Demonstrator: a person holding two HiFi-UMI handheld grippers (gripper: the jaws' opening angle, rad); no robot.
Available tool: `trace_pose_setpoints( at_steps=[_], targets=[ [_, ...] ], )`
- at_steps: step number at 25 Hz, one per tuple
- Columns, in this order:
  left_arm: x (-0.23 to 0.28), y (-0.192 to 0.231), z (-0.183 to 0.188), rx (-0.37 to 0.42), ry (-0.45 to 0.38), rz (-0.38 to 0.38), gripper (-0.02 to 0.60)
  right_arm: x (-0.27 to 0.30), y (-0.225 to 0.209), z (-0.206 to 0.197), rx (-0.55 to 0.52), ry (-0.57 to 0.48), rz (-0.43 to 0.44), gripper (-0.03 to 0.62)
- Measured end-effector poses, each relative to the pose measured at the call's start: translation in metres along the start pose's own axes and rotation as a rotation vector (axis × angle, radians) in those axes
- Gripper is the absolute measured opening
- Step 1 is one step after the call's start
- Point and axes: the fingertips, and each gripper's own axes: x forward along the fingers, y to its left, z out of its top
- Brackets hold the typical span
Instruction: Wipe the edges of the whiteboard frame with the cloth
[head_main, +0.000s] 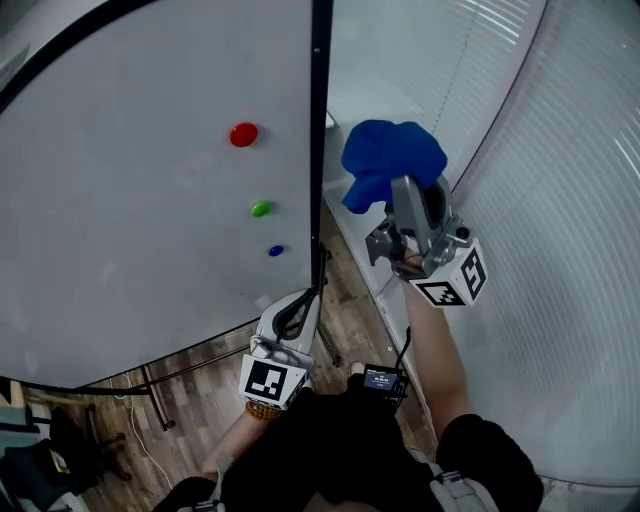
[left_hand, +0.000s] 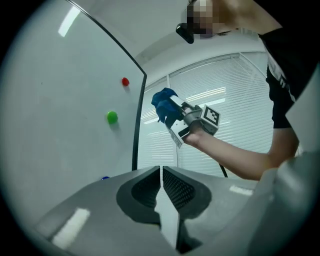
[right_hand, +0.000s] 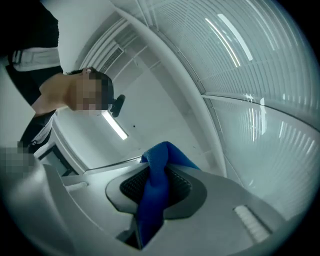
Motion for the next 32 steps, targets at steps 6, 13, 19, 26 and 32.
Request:
trace_pose_setpoints(
  at_steps=[6, 13, 19, 26, 32],
  targets=[
    [0.031, 0.002, -0.024, 0.010, 0.048, 0.134, 0.003, -0.003, -0.058, -0.008, 0.215, -0.132, 0.035, 0.086],
    [0.042, 0.002, -0.016, 0.054, 0.018, 0.276, 0.003, 0.034, -0.068, -0.010, 0.207, -0.039, 0.159, 0.086],
    [0.066, 0.003, -0.013, 0.040, -0.003, 0.263, 0.003, 0.091, -0.079, 0.007, 0.240, -0.004, 0.324, 0.092],
    [0.071, 0.000, 0.001, 0.071, -0.061, 0.217, 0.003, 0.100, -0.079, 0.011, 0.297, -0.041, 0.328, 0.100],
    [0.067, -0.005, -0.003, 0.078, -0.070, 0.193, 0.003, 0.112, -0.073, 0.013, 0.363, -0.028, 0.360, 0.112]
  ],
)
